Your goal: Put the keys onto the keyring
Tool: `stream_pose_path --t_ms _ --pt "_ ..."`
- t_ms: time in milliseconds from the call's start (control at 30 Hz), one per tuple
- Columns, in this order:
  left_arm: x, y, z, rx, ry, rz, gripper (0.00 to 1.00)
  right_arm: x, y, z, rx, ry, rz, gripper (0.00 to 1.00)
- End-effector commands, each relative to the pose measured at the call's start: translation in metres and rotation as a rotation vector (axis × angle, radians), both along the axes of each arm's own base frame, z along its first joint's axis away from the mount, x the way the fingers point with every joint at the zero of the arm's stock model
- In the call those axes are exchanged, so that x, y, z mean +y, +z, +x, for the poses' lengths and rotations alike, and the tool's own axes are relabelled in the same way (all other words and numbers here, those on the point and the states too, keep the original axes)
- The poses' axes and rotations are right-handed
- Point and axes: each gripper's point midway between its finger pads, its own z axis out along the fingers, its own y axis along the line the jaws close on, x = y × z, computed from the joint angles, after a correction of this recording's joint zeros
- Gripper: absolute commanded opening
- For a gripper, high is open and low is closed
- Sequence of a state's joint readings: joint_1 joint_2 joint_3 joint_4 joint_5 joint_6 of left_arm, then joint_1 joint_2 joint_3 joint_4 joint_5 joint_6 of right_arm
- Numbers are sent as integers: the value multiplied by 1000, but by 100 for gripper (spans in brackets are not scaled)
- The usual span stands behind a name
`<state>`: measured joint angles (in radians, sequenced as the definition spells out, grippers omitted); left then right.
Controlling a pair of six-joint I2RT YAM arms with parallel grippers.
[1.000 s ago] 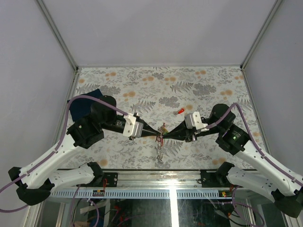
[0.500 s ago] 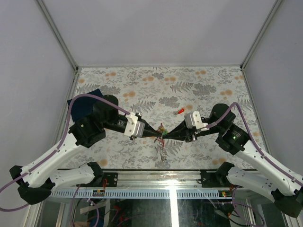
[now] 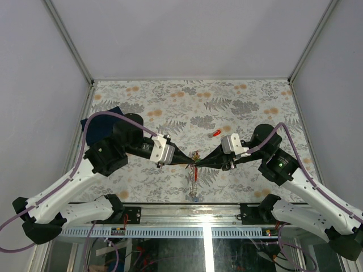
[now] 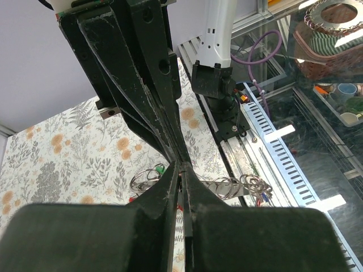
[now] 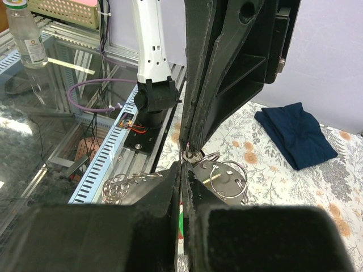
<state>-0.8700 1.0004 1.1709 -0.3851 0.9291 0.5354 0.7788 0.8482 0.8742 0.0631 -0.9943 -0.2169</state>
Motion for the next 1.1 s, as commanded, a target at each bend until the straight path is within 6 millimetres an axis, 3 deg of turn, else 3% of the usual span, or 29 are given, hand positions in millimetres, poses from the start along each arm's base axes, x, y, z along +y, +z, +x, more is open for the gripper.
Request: stream_pose_path --t_ms 0,1067 --pt "-4 11 -4 -21 -32 -35 0 -2 38 -7 -91 30 95 0" --pt "5 7 -9 -23 -41 28 0 -8 38 -2 -85 -42 91 0"
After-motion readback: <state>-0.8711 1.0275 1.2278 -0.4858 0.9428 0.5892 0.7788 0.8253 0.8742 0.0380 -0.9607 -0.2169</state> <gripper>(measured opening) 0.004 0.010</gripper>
